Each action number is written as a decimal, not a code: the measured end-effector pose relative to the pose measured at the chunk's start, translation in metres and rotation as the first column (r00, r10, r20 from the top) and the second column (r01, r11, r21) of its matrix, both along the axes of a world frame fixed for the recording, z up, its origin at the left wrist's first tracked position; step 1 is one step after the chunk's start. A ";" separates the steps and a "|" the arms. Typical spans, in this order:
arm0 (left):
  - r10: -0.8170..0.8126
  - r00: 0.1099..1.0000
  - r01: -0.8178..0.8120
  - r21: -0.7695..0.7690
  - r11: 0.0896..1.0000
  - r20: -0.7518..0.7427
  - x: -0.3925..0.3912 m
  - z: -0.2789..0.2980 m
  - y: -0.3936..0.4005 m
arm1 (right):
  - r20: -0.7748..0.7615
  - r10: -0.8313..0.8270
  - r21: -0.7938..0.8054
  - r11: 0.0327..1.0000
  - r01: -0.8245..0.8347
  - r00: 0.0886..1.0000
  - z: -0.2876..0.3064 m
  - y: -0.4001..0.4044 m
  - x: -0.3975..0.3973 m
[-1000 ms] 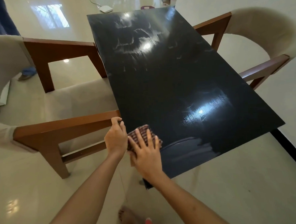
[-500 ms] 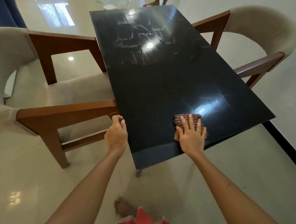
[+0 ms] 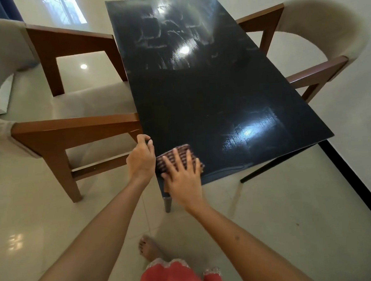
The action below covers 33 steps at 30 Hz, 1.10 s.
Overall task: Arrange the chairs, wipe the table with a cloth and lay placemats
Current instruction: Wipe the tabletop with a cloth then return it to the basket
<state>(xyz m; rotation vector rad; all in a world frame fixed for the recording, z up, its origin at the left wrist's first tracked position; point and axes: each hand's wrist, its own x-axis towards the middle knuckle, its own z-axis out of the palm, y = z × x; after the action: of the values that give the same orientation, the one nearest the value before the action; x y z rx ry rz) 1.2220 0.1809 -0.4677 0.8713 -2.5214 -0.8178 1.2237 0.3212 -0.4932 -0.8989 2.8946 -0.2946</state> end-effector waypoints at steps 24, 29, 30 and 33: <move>-0.099 0.995 0.099 -0.003 0.995 0.030 -0.036 0.021 0.117 | -0.288 0.094 -0.037 0.993 -0.109 0.953 -0.031 0.200 -0.073; -0.173 0.985 0.173 -0.010 0.985 0.031 -0.059 0.022 0.169 | -0.222 -0.205 -0.154 0.973 0.173 0.953 -0.028 0.269 -0.090; -0.184 0.982 0.185 -0.013 0.983 0.034 -0.065 0.022 0.180 | -0.215 -0.246 -0.166 0.963 0.213 0.945 -0.026 0.285 -0.093; -0.244 0.970 0.244 -0.022 0.969 0.008 -0.087 0.025 0.220 | -0.185 -0.398 -0.225 0.907 0.356 0.898 -0.028 0.338 -0.115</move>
<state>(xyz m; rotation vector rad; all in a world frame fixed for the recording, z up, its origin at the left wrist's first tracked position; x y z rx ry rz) 1.1345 0.4006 -0.4430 0.5618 -2.6721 -0.8587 1.1087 0.6594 -0.5215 -0.3945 3.2913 -0.5329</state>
